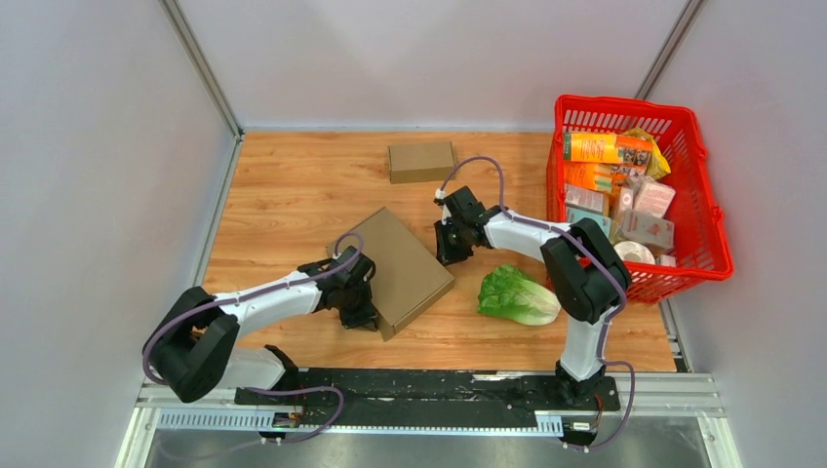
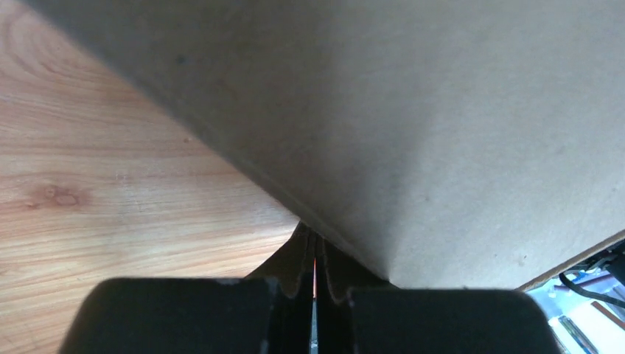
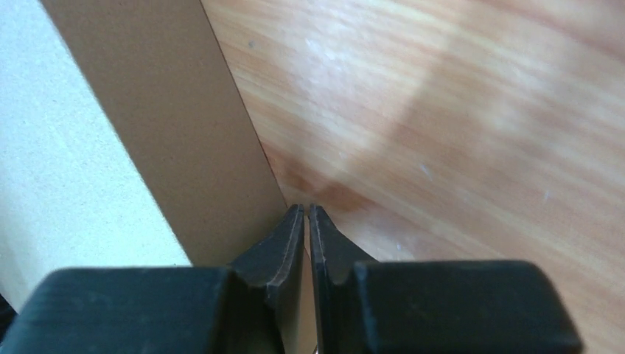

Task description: Fold the paper box

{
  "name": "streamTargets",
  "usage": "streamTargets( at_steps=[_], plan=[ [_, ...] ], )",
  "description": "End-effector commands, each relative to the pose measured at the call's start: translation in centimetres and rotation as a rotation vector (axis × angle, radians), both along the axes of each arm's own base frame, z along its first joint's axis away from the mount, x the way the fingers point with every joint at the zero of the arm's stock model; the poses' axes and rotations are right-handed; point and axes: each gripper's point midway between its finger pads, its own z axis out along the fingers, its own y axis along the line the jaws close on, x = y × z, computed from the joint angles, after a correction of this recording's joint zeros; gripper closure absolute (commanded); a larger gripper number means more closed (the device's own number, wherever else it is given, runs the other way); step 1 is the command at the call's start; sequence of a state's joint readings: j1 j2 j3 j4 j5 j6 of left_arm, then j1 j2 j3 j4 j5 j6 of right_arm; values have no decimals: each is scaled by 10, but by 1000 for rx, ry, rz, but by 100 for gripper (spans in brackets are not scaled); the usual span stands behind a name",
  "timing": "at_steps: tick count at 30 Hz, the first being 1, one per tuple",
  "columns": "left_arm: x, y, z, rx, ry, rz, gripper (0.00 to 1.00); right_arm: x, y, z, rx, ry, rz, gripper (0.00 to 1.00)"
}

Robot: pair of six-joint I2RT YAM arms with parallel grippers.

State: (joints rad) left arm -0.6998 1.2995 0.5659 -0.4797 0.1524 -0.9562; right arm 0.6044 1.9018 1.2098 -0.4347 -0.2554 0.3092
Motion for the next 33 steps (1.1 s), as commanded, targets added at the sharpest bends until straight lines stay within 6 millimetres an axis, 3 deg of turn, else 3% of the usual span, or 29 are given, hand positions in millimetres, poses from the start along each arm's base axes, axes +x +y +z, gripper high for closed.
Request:
streamTargets(
  at_steps=[1,2,5,7,8,11,12,16,19,22,24,26,27,28,30,31,32,33],
  plan=[
    [45,-33,5,-69,-118,40,100,-53,38,8,144,100,-53,86],
    [54,-40,12,-79,-149,25,100,-61,36,5,146,110,-63,86],
    [56,-19,8,50,-152,15,100,-47,25,11,106,45,-106,85],
    [46,-8,10,70,-154,8,100,-37,2,10,44,26,-120,84],
    [36,8,1,111,-147,12,97,-34,-7,9,19,14,-130,83],
    [15,27,6,120,-144,-27,84,-22,-32,8,-92,-40,-122,80],
    [3,36,11,135,-124,-44,83,-22,-37,8,-118,-41,-111,80],
    [-17,36,23,75,-95,-102,91,-27,-43,5,-141,-41,-83,79],
    [-9,25,31,6,-159,-95,97,-32,-45,1,-137,-36,-85,80],
    [5,2,36,-86,-197,-85,100,-37,-43,1,-112,-19,-84,82],
    [11,-16,28,-110,-163,-86,100,-47,-33,2,-59,21,-103,83],
    [-1,-44,17,-152,-66,-121,100,-60,-20,2,11,77,-126,84],
    [3,-66,19,-227,-81,-136,100,-68,7,14,147,141,-143,85],
    [-7,-76,17,-245,-33,-150,100,-73,20,20,211,177,-157,89],
    [-1,-77,22,-233,-46,-136,100,-87,42,31,272,190,-147,92],
    [10,-65,22,-183,-113,-93,100,-89,43,32,271,187,-150,93],
    [18,-61,38,-192,-189,-72,100,-86,41,35,271,171,-158,93],
    [15,-43,35,-120,-186,-52,100,-84,34,33,246,168,-169,92]
  ],
)
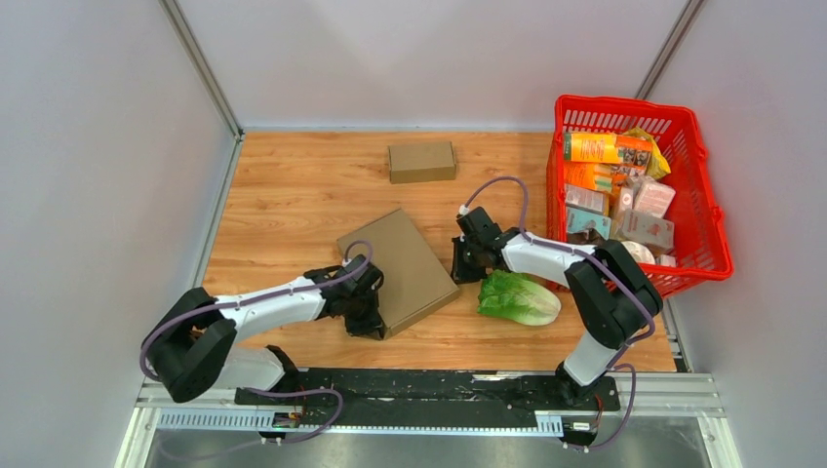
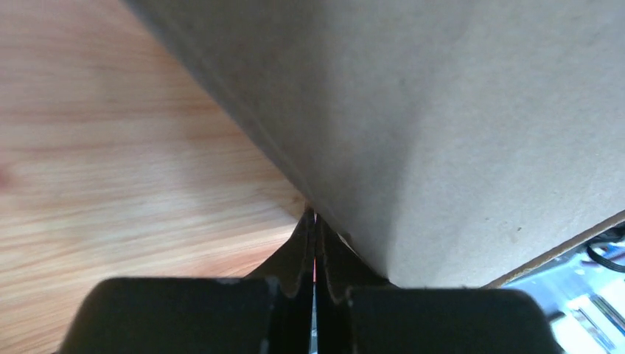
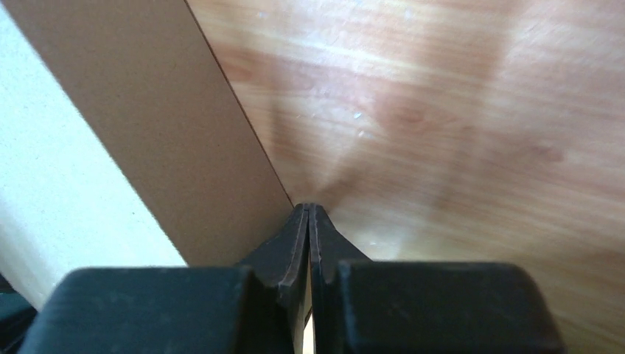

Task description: Fold the paper box

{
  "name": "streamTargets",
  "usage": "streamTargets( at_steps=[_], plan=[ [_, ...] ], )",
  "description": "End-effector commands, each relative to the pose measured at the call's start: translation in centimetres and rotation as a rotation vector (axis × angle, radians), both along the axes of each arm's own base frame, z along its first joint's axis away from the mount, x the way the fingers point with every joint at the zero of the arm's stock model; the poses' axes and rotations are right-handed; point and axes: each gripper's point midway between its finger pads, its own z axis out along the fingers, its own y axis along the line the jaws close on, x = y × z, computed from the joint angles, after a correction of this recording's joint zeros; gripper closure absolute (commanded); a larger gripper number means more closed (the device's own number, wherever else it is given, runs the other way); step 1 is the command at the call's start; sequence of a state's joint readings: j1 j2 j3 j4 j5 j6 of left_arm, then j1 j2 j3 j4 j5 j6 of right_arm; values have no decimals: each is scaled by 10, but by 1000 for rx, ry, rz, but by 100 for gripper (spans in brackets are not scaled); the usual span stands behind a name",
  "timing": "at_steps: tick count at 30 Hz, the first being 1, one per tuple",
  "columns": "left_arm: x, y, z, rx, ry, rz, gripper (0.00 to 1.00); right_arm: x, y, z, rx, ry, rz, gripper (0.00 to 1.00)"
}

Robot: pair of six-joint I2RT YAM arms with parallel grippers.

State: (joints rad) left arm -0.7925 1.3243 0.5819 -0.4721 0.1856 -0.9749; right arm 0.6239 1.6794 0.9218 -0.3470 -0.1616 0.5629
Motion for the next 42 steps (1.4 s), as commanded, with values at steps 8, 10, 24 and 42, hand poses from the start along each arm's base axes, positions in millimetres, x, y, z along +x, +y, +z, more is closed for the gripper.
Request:
streamTargets(
  at_steps=[8,10,24,42],
  plan=[
    [13,35,28,19,-182,54,100,-8,-14,18,-155,-37,123,82],
    [3,43,22,40,-152,46,100,-8,-23,19,-182,-50,124,78],
    [40,-60,56,-227,-246,-2,100,-90,117,68,429,147,268,88],
    [8,35,36,-54,-208,81,100,-40,-4,36,-167,-85,209,80]
  ],
)
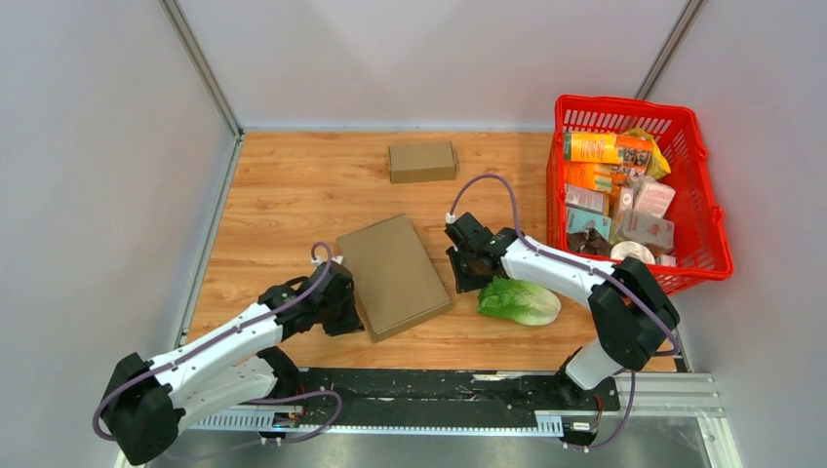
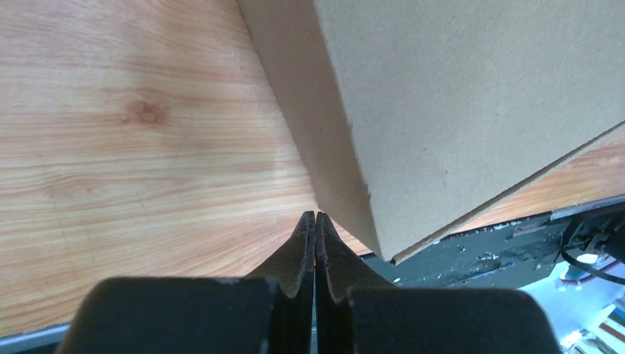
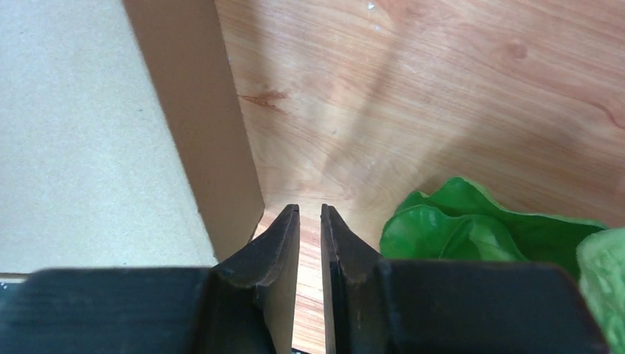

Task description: Fold the paper box

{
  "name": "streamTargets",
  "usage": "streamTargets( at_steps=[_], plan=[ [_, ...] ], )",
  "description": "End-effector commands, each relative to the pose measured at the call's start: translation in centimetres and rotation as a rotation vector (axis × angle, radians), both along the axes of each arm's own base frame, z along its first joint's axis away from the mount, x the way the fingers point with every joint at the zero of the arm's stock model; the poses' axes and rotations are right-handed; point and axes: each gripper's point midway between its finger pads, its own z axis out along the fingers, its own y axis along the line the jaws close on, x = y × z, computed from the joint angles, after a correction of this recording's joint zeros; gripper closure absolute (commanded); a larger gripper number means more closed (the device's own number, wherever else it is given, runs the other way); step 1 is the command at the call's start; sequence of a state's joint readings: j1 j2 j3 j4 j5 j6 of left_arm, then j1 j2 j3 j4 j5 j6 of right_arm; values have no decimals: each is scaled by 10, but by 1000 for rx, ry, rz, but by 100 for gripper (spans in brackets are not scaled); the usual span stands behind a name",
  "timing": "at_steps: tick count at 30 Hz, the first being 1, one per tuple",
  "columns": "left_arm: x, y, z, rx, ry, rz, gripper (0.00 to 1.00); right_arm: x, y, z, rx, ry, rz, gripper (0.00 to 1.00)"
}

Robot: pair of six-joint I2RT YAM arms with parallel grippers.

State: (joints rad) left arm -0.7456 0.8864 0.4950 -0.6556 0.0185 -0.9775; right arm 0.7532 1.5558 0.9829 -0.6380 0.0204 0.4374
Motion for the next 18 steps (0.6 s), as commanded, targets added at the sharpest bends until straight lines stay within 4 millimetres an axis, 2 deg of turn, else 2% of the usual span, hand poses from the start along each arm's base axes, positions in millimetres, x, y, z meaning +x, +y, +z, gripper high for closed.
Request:
streamTargets(
  at_steps=[1,2,3,4,5,6,7,8,9,10,12,13,14,15,16,17,18],
  plan=[
    [3,-20,-5,-64,21,-52,100,-4,26,6,84,-3,59,81],
    [10,-37,-6,-110,11,-68,100,-15,41,5,116,29,95,82],
    [8,-50,-6,-150,37,-78,100,-18,62,12,192,47,89,83],
    [12,-65,1,-182,32,-94,100,-27,80,17,270,91,100,83],
    [8,-88,2,-209,30,-149,100,-52,105,33,412,192,156,84],
    [7,-102,8,-233,25,-169,100,-48,131,56,568,160,176,85],
    [13,-113,20,-251,-2,-180,100,-56,138,61,634,210,132,87],
    [13,-108,20,-227,2,-170,100,-56,143,72,668,195,148,87],
    [23,-100,22,-199,-43,-127,100,-56,136,72,633,187,135,87],
    [24,-91,20,-182,-61,-107,100,-53,131,74,598,144,158,87],
    [31,-68,27,-153,-106,-45,100,-42,105,59,479,110,97,87],
    [28,-56,20,-135,-91,-24,100,-37,96,54,445,99,80,87],
    [25,-47,20,-133,-88,-8,100,-29,74,42,353,72,46,87],
    [26,-37,17,-130,-73,23,100,-24,63,38,301,49,32,86],
    [18,-28,8,-112,-43,31,98,-22,52,33,241,30,31,86],
    [13,-24,9,-117,-40,30,98,-18,37,30,151,2,41,85],
    [8,-21,6,-122,-29,28,97,-17,30,28,114,-6,41,85]
  ],
)
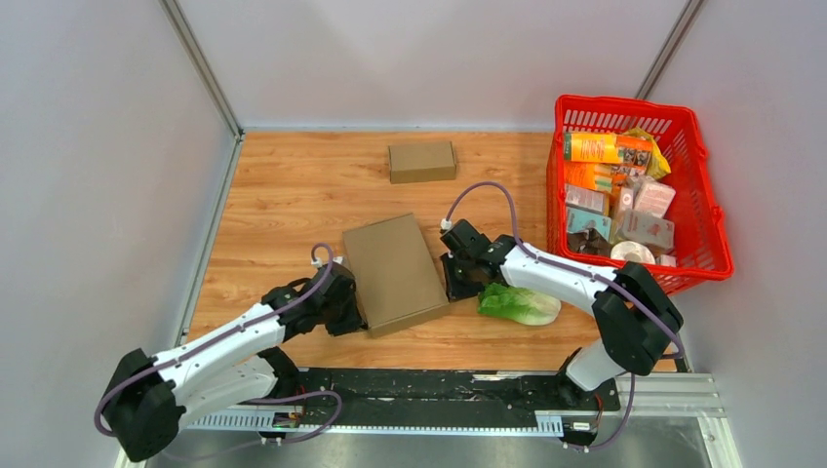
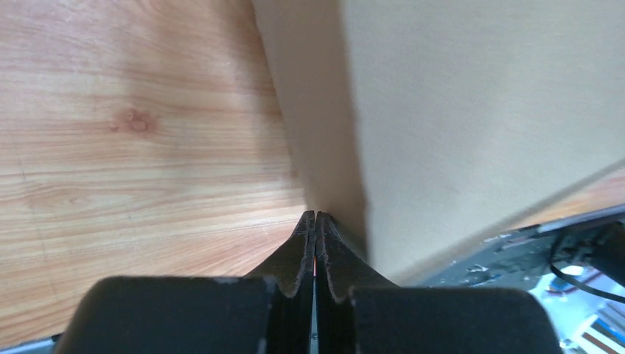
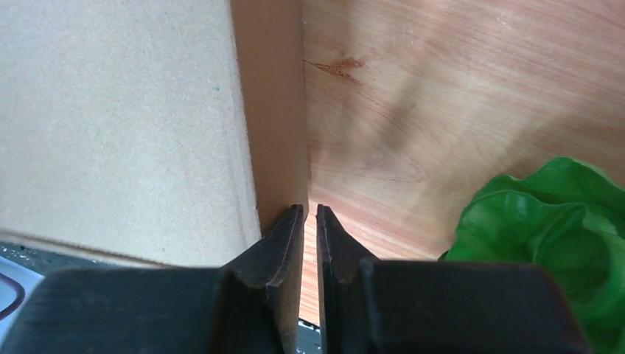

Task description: Fold the paper box

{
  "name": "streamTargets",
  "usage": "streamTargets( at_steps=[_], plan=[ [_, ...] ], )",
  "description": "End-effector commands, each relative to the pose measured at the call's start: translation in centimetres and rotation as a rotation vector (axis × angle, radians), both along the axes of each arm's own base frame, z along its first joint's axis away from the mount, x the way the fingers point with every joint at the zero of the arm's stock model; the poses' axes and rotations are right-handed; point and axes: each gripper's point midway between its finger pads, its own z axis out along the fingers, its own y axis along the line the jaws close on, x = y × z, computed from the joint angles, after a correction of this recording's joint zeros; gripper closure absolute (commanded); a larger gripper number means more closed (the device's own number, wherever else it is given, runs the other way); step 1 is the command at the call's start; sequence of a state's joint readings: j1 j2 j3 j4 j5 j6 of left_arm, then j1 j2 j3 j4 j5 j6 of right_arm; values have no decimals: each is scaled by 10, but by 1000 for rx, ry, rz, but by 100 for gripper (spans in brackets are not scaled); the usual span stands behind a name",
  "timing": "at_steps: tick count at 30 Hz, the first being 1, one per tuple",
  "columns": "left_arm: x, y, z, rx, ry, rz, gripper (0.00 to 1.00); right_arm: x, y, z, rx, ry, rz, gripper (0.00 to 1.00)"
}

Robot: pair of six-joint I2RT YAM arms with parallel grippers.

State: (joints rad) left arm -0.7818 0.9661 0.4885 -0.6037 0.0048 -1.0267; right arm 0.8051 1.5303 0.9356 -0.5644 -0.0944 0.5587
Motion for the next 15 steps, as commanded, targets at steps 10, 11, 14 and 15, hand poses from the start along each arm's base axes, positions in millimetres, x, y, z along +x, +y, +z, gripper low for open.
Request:
streamTargets(
  at_steps=[10,11,14,15],
  plan=[
    [-14,15,-2,-31,0,14,100,12,-23,12,-133,-110,52,83],
    [-11,12,-1,-39,-9,13,100,13,-19,11,-111,-109,55,83],
    [4,-11,2,-142,-58,11,100,7,1,8,-29,-75,76,85],
    [6,-18,2,-172,-62,6,100,6,9,9,-1,-68,85,85]
  ],
)
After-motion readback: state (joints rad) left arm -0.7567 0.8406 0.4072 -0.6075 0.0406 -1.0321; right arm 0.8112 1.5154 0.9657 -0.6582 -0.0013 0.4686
